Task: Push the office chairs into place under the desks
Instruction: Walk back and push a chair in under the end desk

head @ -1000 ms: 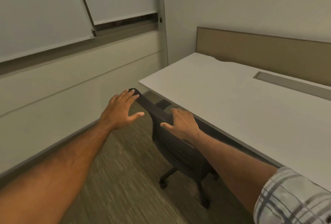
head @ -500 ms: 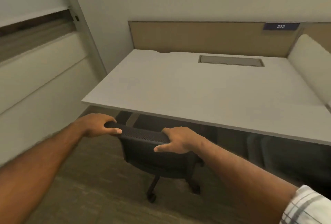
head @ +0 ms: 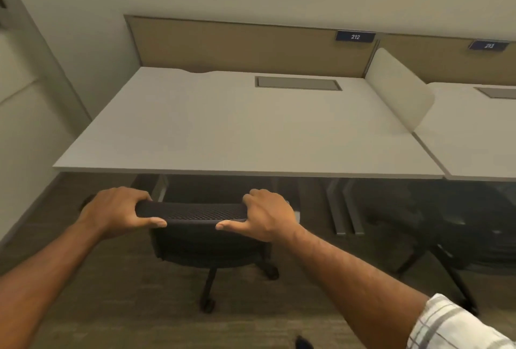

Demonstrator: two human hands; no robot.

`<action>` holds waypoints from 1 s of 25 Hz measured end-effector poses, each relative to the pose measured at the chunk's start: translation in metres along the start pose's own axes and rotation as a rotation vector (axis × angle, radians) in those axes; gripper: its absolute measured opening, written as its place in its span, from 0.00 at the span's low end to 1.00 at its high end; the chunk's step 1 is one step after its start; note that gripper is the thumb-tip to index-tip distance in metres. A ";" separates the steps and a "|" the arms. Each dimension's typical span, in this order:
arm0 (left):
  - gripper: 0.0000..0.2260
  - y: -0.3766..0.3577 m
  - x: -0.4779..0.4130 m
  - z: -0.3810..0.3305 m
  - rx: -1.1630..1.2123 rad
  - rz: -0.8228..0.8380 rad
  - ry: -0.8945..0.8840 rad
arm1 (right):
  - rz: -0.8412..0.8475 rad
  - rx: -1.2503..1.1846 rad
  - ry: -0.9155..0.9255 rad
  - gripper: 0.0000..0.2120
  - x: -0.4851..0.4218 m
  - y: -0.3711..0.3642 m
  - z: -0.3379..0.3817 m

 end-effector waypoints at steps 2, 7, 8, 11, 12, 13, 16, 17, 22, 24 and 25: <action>0.37 0.001 -0.005 -0.005 0.010 -0.015 0.005 | 0.005 -0.031 -0.020 0.40 0.002 0.001 -0.009; 0.37 -0.001 -0.016 -0.028 -0.003 -0.014 0.001 | 0.048 -0.089 -0.077 0.41 0.018 0.002 -0.036; 0.36 -0.003 -0.018 -0.035 -0.002 -0.016 -0.004 | 0.055 -0.092 -0.087 0.41 0.022 0.002 -0.043; 0.35 -0.009 -0.026 -0.052 -0.013 -0.005 -0.007 | 0.052 -0.094 -0.090 0.40 0.029 0.001 -0.066; 0.36 -0.009 -0.029 -0.058 -0.022 -0.001 -0.008 | 0.045 -0.094 -0.090 0.40 0.032 0.001 -0.073; 0.36 -0.008 -0.032 -0.065 -0.024 0.003 -0.007 | 0.032 -0.096 -0.094 0.40 0.034 0.003 -0.080; 0.35 -0.002 -0.042 -0.081 -0.007 0.031 -0.009 | 0.013 -0.075 -0.108 0.40 0.037 0.009 -0.097; 0.35 0.000 -0.045 -0.085 -0.008 0.044 -0.016 | 0.014 -0.063 -0.108 0.40 0.037 0.011 -0.100; 0.37 0.009 -0.059 -0.087 0.009 0.076 -0.048 | 0.025 -0.032 -0.136 0.44 0.031 0.011 -0.101; 0.37 0.014 -0.065 -0.086 0.015 0.093 -0.059 | 0.048 -0.027 -0.150 0.48 0.028 0.009 -0.097; 0.37 0.017 -0.070 -0.086 0.016 0.101 -0.064 | 0.066 -0.025 -0.151 0.51 0.024 0.008 -0.096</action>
Point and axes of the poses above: each hand's wrist, its own x-axis away from the middle knuckle, its own y-axis out of the back of the hand, z = x × y, the point moved 7 cm from there along -x, towards the middle knuckle, and after that the axes turned 14 degrees about z, right-handed, at the moved point
